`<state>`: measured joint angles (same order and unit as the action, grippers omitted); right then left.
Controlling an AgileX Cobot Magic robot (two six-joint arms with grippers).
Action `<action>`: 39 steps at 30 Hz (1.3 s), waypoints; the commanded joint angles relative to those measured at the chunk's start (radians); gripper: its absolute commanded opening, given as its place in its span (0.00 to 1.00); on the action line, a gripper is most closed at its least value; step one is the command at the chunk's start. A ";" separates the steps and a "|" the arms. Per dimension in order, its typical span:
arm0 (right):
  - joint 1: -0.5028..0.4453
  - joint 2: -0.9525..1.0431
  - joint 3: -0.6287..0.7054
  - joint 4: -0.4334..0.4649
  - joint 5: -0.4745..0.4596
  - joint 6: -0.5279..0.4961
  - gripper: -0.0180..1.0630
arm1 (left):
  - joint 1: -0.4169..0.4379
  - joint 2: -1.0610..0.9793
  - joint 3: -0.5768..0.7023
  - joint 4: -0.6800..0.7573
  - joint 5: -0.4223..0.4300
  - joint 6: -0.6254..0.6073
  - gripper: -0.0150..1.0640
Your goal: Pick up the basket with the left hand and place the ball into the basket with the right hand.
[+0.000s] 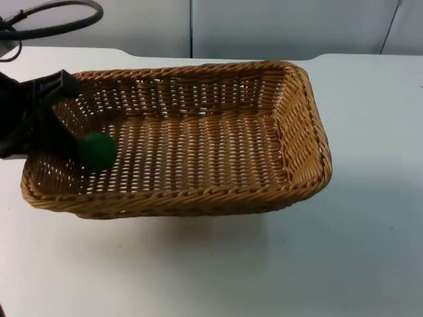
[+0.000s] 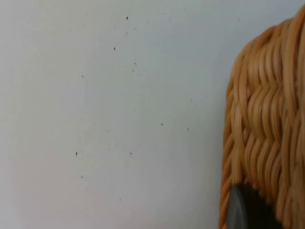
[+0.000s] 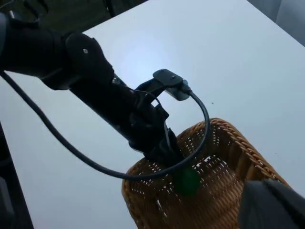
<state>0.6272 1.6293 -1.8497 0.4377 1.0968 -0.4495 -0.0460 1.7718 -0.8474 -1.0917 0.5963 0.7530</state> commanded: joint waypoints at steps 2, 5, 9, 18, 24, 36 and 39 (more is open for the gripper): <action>0.002 -0.005 -0.002 0.004 0.004 0.002 0.01 | 0.004 0.042 -0.036 0.017 0.031 -0.016 0.01; 0.002 -0.005 -0.002 0.002 0.004 0.002 0.01 | 0.004 0.109 -0.069 0.061 0.024 -0.028 0.01; 0.002 -0.005 -0.002 0.002 0.004 0.002 0.01 | 0.004 0.161 -0.102 0.080 0.026 -0.028 0.01; 0.002 -0.005 -0.002 0.002 -0.001 0.002 0.01 | 0.004 0.194 -0.154 0.082 0.013 -0.028 0.09; 0.002 -0.005 -0.002 0.000 -0.011 0.002 0.01 | 0.004 0.194 -0.154 0.080 -0.007 -0.031 0.48; 0.002 -0.005 -0.002 0.000 -0.020 0.002 0.01 | 0.006 0.194 -0.156 0.101 -0.010 -0.057 0.59; 0.002 -0.005 -0.002 0.000 -0.020 0.002 0.01 | 0.013 0.194 -0.166 0.138 0.002 -0.063 0.58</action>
<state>0.6272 1.6293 -1.8497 0.4359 1.0866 -0.4488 -0.0370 1.9686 -1.0051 -0.9644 0.5969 0.6948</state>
